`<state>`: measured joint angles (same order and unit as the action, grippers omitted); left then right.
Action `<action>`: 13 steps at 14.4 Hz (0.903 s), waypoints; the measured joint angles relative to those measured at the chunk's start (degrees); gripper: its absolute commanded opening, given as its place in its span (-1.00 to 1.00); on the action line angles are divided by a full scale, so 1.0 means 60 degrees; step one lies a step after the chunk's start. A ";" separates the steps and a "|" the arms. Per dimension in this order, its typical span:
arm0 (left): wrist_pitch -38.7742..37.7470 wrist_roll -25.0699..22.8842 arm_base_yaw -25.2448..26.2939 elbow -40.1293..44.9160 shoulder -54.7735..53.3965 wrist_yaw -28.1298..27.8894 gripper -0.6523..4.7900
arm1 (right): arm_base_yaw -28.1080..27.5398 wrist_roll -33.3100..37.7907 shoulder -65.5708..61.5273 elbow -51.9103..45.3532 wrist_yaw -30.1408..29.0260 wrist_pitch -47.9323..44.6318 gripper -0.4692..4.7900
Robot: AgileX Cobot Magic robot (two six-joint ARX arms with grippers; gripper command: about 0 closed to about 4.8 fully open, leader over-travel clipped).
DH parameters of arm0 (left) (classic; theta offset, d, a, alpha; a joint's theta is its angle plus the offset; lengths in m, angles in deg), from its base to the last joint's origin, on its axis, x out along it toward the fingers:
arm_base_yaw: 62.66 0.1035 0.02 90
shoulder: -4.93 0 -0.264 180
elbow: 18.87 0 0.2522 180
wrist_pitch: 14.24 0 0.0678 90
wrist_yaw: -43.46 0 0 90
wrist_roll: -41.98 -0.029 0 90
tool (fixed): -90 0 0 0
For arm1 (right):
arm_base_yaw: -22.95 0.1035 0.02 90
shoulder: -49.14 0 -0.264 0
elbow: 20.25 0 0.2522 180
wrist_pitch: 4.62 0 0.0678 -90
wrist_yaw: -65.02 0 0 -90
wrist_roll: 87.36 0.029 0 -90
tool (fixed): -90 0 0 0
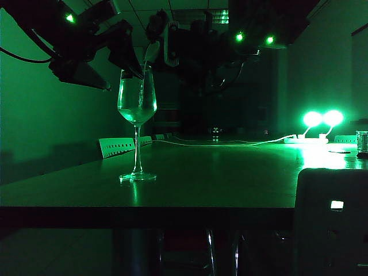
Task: Pick up the black thermos cup, pour some water from it into the stemmed glass, and then put the thermos cup back on the table.
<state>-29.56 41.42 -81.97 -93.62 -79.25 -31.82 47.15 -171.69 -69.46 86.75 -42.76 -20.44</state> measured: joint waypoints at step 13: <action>0.0011 0.0000 0.0000 0.0004 0.0000 0.0000 1.00 | 0.0007 -0.0648 0.0000 0.0554 -0.0040 0.0131 -0.22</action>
<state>-29.50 41.42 -81.97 -93.60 -79.25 -31.82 47.20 -175.58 -69.46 90.07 -43.00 -19.65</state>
